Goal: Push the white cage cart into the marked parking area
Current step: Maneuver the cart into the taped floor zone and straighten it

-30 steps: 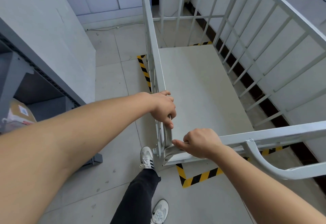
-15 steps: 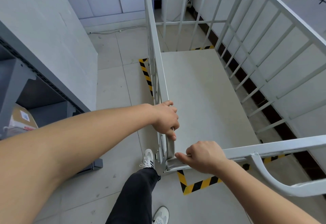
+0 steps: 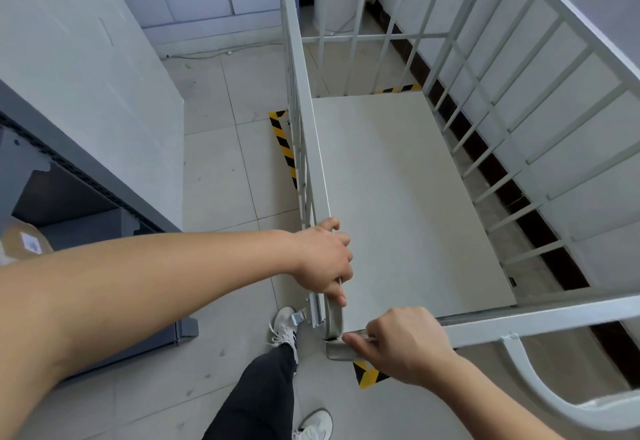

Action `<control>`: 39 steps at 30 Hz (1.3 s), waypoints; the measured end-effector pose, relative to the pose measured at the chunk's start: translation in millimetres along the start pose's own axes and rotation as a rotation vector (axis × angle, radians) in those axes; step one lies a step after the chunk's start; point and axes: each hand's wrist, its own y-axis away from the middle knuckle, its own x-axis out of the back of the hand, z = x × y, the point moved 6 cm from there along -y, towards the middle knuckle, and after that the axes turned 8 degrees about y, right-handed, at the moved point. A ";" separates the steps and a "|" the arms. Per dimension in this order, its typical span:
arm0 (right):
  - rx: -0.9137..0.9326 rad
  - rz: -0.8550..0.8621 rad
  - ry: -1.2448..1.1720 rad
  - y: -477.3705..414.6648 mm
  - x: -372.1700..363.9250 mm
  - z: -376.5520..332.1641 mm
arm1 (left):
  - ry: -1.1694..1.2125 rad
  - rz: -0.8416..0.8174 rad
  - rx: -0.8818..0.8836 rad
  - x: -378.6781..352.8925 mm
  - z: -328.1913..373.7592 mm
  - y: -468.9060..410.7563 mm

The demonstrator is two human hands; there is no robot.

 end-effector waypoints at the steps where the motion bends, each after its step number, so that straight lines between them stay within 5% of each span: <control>1: -0.002 0.007 -0.002 -3.0 0.6 -0.2 | 0.003 0.002 0.000 0.0 -3.1 0.7; 39: -0.028 0.058 -0.007 1.5 -1.9 -3.3 | 0.021 -0.004 0.044 3.9 4.1 7.8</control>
